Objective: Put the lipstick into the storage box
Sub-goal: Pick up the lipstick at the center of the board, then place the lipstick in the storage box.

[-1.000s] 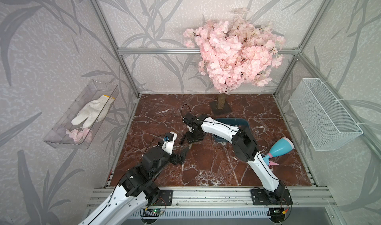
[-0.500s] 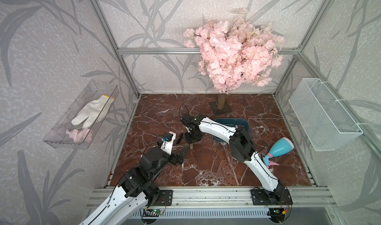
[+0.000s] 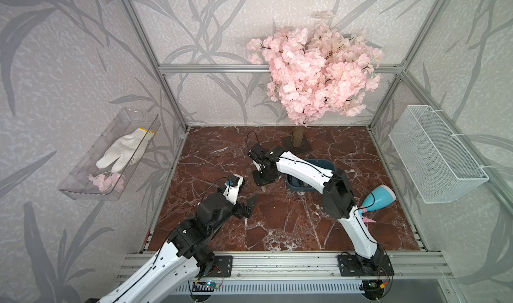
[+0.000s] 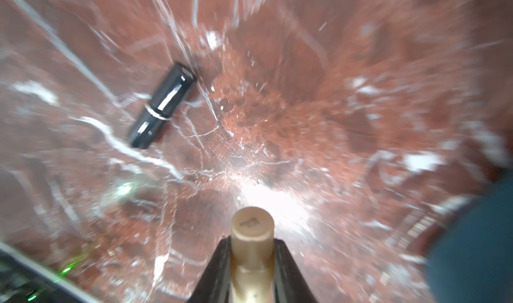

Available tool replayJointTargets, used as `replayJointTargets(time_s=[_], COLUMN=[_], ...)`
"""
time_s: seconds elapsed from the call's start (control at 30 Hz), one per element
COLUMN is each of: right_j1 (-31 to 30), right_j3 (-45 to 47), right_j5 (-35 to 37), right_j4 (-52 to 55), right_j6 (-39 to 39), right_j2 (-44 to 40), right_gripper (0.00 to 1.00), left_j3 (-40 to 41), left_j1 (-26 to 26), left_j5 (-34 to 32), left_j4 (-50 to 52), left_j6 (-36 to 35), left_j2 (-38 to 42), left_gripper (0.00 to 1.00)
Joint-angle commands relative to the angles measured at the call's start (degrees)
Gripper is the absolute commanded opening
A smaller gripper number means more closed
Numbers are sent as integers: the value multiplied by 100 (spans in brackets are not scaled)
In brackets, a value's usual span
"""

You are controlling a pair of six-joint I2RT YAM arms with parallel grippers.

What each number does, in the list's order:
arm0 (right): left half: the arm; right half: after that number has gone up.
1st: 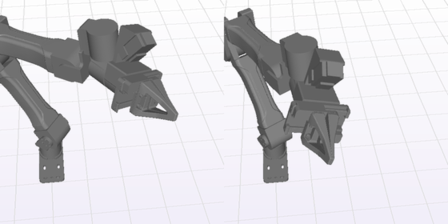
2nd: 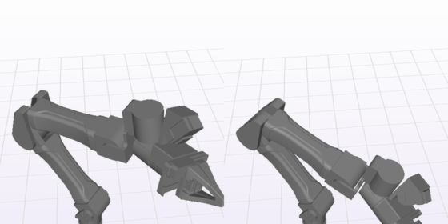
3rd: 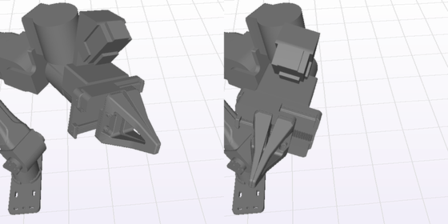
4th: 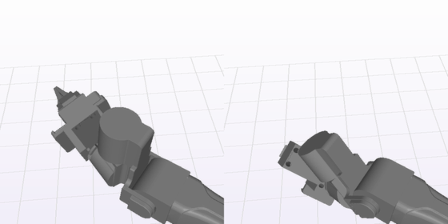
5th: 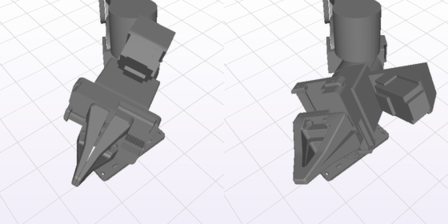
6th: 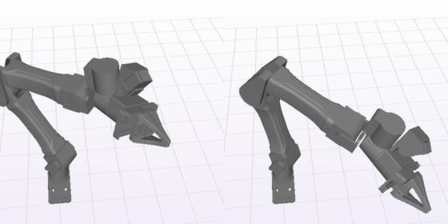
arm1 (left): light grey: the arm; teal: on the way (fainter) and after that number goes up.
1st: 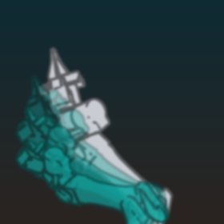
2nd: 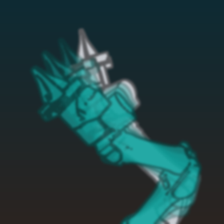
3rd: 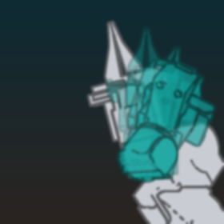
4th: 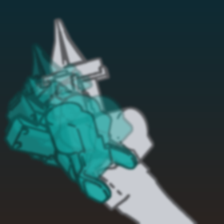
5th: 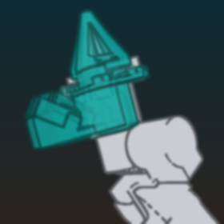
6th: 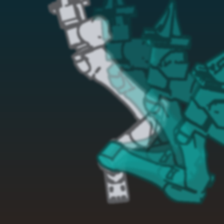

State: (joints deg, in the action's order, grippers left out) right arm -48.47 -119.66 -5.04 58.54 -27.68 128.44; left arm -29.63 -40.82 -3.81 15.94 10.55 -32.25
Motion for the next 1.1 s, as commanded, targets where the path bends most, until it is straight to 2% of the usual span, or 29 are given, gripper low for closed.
replayJointTargets(time_s=[0.0,0.27,0.47,0.6,1.07], right_j1=[424,1334,1746,1839,1862], right_j3=[320,1629,2153,2216,2049], right_j5=[278,236,205,162,13], right_j4=[101,-350,-604,-699,-967], right_j6=[184,438,681,789,861], right_j2=[-770,-1682,-1630,-1370,-560], right_gripper=[26,26,26,26,26], left_j3=[-169,-479,-773,-814,-947], left_j1=[26,62,166,179,240], left_j5=[289,794,1550,1555,1321], left_j4=[-708,-1361,-1318,-1549,-1245], left_j6=[-61,-82,174,360,224], left_j2=[-435,-1598,-2479,-2632,-2617], left_gripper=[100,100,100,100,100])
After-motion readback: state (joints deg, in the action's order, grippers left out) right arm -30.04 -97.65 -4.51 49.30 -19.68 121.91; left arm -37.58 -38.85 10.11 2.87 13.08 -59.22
